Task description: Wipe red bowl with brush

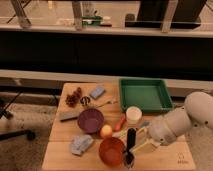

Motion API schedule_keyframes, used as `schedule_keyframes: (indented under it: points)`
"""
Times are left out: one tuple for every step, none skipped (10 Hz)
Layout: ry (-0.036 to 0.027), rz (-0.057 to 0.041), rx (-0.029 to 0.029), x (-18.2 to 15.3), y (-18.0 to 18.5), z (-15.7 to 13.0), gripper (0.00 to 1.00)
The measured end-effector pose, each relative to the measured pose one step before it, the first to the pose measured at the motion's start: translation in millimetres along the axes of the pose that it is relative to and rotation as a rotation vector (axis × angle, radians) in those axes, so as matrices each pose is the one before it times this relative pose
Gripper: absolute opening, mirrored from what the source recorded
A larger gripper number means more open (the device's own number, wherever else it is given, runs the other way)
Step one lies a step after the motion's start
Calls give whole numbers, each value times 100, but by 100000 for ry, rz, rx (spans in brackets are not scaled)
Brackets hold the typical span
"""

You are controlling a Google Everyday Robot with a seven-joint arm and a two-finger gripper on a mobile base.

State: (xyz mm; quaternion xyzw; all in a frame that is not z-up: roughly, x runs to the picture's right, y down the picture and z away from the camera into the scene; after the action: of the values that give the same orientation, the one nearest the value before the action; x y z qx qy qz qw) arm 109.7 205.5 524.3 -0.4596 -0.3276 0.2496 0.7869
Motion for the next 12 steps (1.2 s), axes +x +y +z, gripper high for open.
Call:
schedule_keyframes:
  points:
    - [-84, -474, -259, -221, 95, 118, 0]
    - [-38, -578, -244, -269, 101, 160, 0]
    - [52, -372, -215, -156, 52, 170, 0]
    - [159, -606, -291, -243, 43, 301, 0]
    - [98, -649, -225, -249, 7, 323, 0]
    - [417, -787, -232, -237, -32, 458, 0]
    - [493, -652, -591, -365, -85, 645, 0]
    - [588, -811, -791, -380, -172, 616, 0]
    - [400, -580, -518, -249, -194, 465, 0]
    - [199, -344, -380, -68, -160, 259, 0]
    - [170, -294, -569, -29, -169, 279, 0]
    - [446, -418, -778, -50, -222, 379, 0]
